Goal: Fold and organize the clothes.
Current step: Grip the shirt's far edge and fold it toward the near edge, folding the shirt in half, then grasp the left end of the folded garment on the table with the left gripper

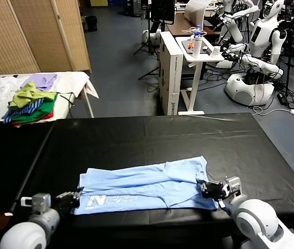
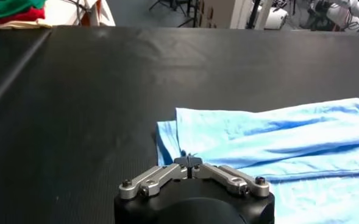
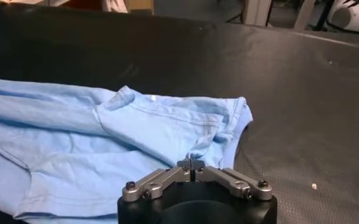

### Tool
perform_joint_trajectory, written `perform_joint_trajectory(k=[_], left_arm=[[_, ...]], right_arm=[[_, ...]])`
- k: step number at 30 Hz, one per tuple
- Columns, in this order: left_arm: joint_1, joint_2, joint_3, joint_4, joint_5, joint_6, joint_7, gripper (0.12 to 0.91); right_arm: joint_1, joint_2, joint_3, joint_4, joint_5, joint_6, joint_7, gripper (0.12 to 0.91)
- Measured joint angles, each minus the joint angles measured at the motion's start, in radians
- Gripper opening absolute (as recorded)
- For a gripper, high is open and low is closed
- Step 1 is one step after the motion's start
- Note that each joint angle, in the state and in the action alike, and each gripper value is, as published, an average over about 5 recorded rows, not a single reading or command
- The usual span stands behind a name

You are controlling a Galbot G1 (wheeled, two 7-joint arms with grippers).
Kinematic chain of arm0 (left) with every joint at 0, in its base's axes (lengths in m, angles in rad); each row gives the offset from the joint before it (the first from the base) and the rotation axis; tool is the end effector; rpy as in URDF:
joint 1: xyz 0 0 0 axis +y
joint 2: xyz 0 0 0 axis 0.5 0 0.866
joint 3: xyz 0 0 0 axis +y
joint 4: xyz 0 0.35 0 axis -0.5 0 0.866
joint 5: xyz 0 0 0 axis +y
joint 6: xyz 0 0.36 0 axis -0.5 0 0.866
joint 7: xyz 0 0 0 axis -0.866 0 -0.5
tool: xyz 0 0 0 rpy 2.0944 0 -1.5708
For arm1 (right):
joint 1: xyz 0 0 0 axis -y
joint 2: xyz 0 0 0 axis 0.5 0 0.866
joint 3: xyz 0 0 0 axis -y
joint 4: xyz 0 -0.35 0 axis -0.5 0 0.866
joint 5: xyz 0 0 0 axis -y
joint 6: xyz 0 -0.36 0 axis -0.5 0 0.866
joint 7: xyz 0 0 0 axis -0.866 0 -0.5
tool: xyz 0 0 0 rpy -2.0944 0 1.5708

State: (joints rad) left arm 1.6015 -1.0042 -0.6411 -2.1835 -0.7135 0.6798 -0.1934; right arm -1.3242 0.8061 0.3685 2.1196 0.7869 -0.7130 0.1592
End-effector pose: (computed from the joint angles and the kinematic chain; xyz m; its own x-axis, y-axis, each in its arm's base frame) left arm 0.1949 0.1059 -0.2408 -0.7798 0.0966 0.6186 0.0809 0.9953 -0.0535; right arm 0.2509 -0.0781 -0.2272 -0.7252 -0.2844 0.6270 -0.3474 0.9374 0.0233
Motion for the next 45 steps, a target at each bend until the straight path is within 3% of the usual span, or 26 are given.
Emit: perform_joint_trajectory(k=[8, 10, 12, 16, 25, 34, 45], left_arm=[[0.033, -0.005, -0.034, -0.041, 0.016, 0.010, -0.004, 0.705], [0.031, -0.007, -0.047, -0.046, 0.018, 0.001, -0.007, 0.804], [0.018, -0.008, -0.056, -0.044, 0.018, -0.014, -0.017, 0.877], [-0.030, -0.006, -0.057, -0.019, 0.016, -0.044, -0.025, 0.904], [-0.147, -0.004, -0.001, 0.077, 0.008, -0.076, 0.009, 0.907], [-0.212, 0.017, 0.048, 0.153, 0.001, -0.073, 0.016, 0.907], [-0.255, 0.036, 0.104, 0.186, -0.059, -0.025, 0.016, 0.907]], right_arm=[[-0.041, 0.003, 0.077, 0.061, 0.014, 0.015, -0.006, 0.779], [-0.035, 0.013, 0.089, 0.061, 0.013, 0.029, -0.004, 0.861], [-0.024, 0.024, 0.093, 0.053, 0.012, 0.039, -0.001, 0.892], [0.012, 0.051, 0.088, 0.022, -0.002, 0.054, 0.007, 0.906], [0.124, 0.117, 0.014, -0.099, -0.058, 0.063, 0.027, 0.907], [0.212, 0.153, -0.053, -0.188, -0.075, 0.062, 0.035, 0.907], [0.253, 0.168, -0.074, -0.241, -0.078, 0.054, 0.047, 0.907]])
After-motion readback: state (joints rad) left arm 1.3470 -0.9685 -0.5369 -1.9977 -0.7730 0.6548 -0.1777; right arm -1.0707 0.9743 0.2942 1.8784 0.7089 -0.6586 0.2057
